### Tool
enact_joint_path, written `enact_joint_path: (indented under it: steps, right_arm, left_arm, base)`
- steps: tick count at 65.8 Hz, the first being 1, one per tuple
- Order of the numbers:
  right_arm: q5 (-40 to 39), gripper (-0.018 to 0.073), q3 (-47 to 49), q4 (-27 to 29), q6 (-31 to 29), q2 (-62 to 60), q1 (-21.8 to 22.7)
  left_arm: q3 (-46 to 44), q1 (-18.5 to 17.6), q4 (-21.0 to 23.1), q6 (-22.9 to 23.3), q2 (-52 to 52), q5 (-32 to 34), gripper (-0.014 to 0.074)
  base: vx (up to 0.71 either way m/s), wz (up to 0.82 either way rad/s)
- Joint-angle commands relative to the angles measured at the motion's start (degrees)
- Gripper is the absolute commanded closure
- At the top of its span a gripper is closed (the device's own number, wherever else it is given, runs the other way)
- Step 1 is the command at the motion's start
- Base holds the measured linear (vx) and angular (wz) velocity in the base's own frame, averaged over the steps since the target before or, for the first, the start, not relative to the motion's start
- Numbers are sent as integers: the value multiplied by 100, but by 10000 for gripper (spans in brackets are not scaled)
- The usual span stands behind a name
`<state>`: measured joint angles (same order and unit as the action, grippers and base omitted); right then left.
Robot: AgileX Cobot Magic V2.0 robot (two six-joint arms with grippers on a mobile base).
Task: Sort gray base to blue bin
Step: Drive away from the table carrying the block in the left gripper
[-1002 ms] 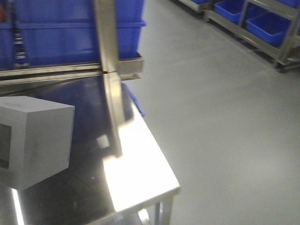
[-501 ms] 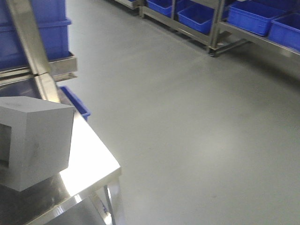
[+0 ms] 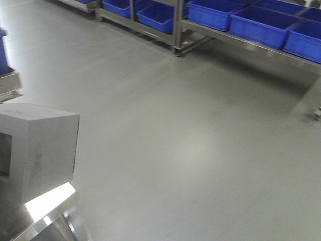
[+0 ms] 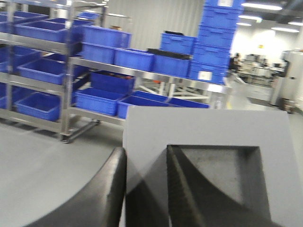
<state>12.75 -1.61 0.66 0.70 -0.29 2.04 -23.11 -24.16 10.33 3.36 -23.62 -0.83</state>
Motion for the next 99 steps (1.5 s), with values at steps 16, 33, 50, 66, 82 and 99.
enact_joint_path:
  steps: [16, 33, 50, 66, 82, 99]
  right_arm:
    - [-415, 564, -10, -26, -70, 103, -4]
    - [-415, 564, -10, -26, -70, 103, -4]
    - [-415, 564, -10, -26, -70, 103, -4]
    - [-415, 564, -10, -26, -70, 103, -4]
    - [-415, 564, -10, -26, -70, 103, -4]
    - [-415, 564, -10, -26, -70, 103, -4]
  left_arm:
    - [-180, -14, 75, 40, -7, 644, 603]
    - [-180, -14, 75, 40, -7, 622, 603]
    - [-180, -14, 75, 40, -7, 622, 603]
    - [-180, -14, 75, 40, -7, 622, 603]
    - [-180, -14, 75, 40, -7, 622, 603]
    - [-180, -14, 75, 40, -7, 622, 603]
  base:
    - [9, -44]
    - [13, -50]
    - [17, -65]
    - [18, -68]
    - [16, -54]
    - [18, -21]
